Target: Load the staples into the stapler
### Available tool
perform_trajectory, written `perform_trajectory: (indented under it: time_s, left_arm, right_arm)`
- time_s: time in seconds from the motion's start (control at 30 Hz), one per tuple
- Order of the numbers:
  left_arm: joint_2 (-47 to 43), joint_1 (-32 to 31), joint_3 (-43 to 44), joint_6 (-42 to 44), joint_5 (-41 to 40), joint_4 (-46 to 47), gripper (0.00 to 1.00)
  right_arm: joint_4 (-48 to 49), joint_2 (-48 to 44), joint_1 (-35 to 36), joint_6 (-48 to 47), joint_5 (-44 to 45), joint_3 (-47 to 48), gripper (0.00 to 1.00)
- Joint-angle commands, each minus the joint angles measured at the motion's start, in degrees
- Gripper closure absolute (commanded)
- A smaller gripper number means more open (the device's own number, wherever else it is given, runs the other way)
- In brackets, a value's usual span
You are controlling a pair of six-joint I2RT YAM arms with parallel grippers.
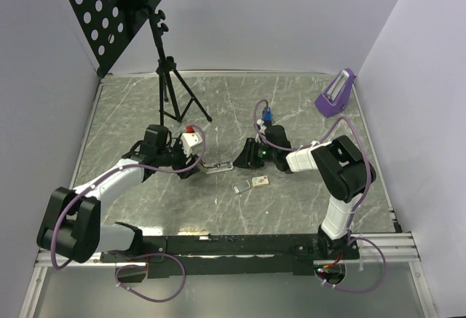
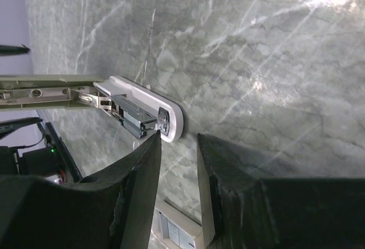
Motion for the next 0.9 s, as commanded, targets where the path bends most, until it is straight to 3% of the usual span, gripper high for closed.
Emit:
perform_trajectory:
  time_s: [0.0,0.57,0.87]
  left_arm:
    - [1.63,0.08,2.96,2.10,5.61,-0.82,0.36]
    - [4.97,-3.78,4.45,2.02,5.17,-2.14,0.59]
    - [5.76,-5.80,5.59,2.02,3.15,-3.89,0.84]
  right_arm:
    - [2.62,1.92,-0.53,0.07,-0.60,1.69,0.61]
    - [2.45,5.79,-0.35,-0.98,-1.04,3.27,0.66]
    - [2.70,6.06,-0.18,-1.69,-2.45,3.44,0.68]
